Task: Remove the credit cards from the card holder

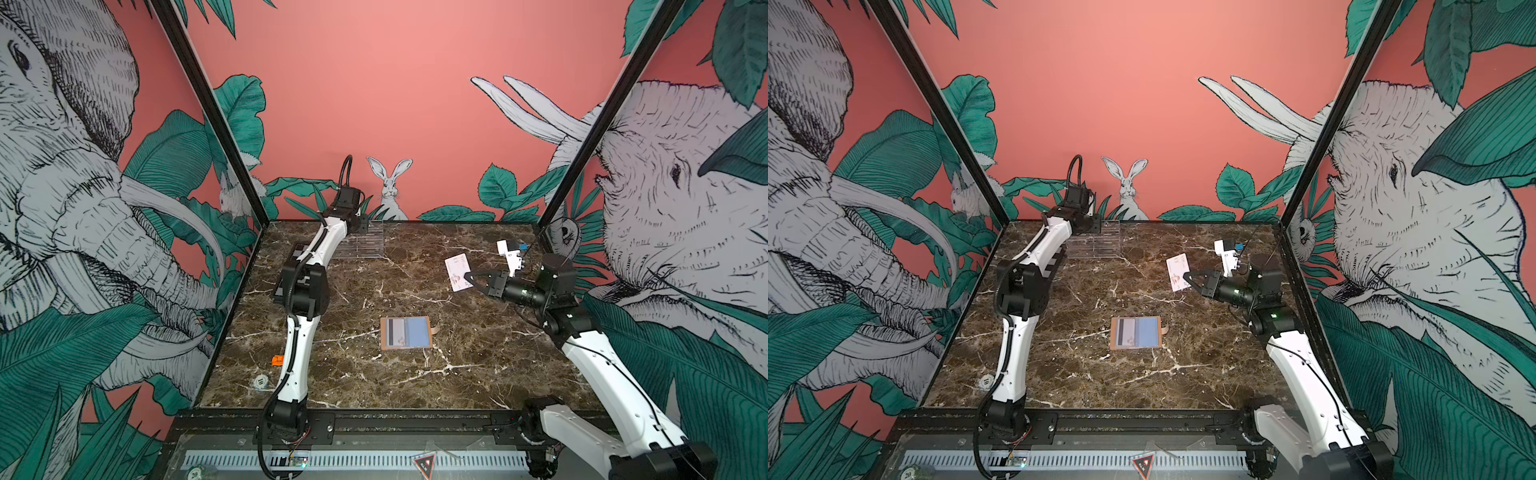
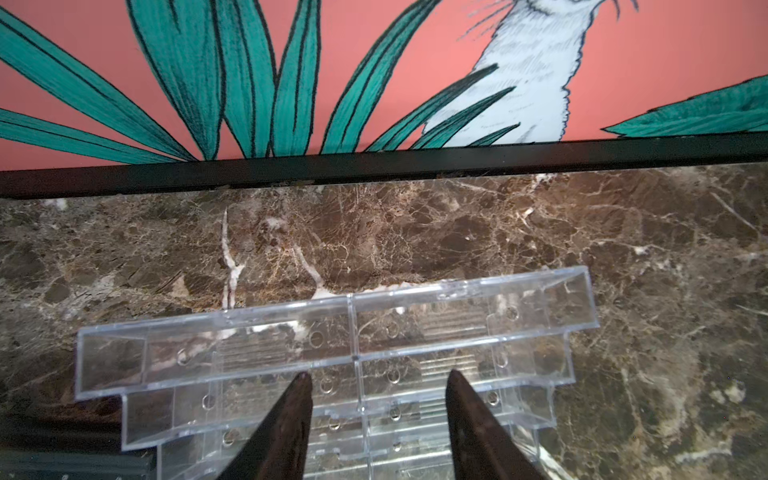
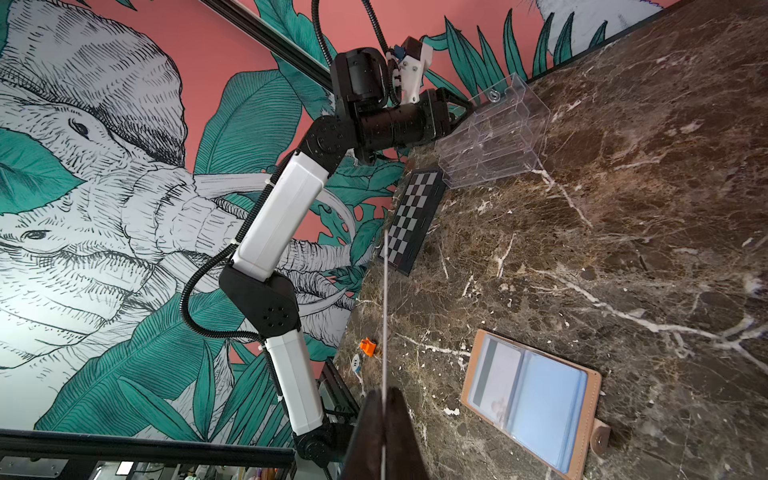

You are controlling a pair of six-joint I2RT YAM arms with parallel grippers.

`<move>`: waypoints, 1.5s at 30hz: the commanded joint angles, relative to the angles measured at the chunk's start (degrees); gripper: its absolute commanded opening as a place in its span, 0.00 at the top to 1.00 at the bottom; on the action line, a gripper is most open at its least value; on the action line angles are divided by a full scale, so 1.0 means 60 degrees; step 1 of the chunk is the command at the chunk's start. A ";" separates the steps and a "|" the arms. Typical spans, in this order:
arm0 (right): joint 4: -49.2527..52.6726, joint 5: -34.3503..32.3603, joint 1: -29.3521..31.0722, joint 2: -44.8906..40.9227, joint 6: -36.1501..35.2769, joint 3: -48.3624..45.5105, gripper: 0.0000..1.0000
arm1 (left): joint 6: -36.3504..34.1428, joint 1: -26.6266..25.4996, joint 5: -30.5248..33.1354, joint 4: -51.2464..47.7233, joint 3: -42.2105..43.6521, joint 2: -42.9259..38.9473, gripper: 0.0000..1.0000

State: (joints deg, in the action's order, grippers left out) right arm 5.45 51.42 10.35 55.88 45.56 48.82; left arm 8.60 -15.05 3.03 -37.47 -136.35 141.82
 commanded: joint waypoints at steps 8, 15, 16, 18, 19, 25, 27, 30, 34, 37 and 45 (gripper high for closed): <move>-0.0263 -0.0030 -0.0035 0.0076 -0.0123 -0.0074 1.00 | 0.0280 0.0150 -0.0046 0.0030 -0.0376 0.0223 0.50; -0.0424 -0.0037 -0.0029 0.0091 -0.0060 -0.0230 1.00 | 0.0419 0.0165 0.0019 0.0269 -0.0388 0.0339 0.51; -0.0440 -0.0038 -0.0039 0.0091 -0.0057 -0.0241 1.00 | 0.0463 0.0175 0.0052 0.0318 -0.0378 0.0357 0.52; -0.0480 -0.0052 -0.0037 0.0091 -0.0030 -0.0310 1.00 | 0.0507 0.0187 0.0079 0.0424 -0.0356 0.0365 0.54; -0.0522 -0.0044 -0.0026 0.0091 -0.0012 -0.0328 1.00 | 0.0529 0.0179 0.0132 0.0479 -0.0320 0.0356 0.54; -0.0660 0.0000 -0.0033 0.0143 0.0053 -0.0387 1.00 | 0.0646 0.0179 0.0076 0.0812 -0.0158 0.0260 0.56; -0.0660 0.0000 -0.0039 0.0176 0.0047 -0.0387 1.00 | 0.0659 0.0181 0.0016 0.1001 -0.0003 0.0132 0.56; -0.0703 0.0026 -0.0040 0.0252 0.0039 -0.0402 1.00 | 0.0634 0.0179 0.0144 0.1131 0.0098 0.0057 0.57; -0.0823 0.0058 -0.0026 0.0348 0.0101 -0.0475 1.00 | 0.0588 0.0203 0.0144 0.0976 -0.0154 0.0259 0.57; -0.0874 0.0060 -0.0028 0.0384 0.0119 -0.0475 1.00 | 0.0632 0.0186 0.0140 0.0958 -0.0148 0.0392 0.57; -0.0905 0.0031 -0.0030 0.0414 0.0122 -0.0531 1.00 | 0.0561 0.0193 0.0340 0.1036 -0.0057 0.0531 0.60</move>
State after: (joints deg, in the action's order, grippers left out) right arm 3.22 51.27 10.35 58.39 46.15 46.13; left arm 12.01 -14.31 4.03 -31.18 -136.66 145.10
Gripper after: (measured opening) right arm 0.055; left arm 0.407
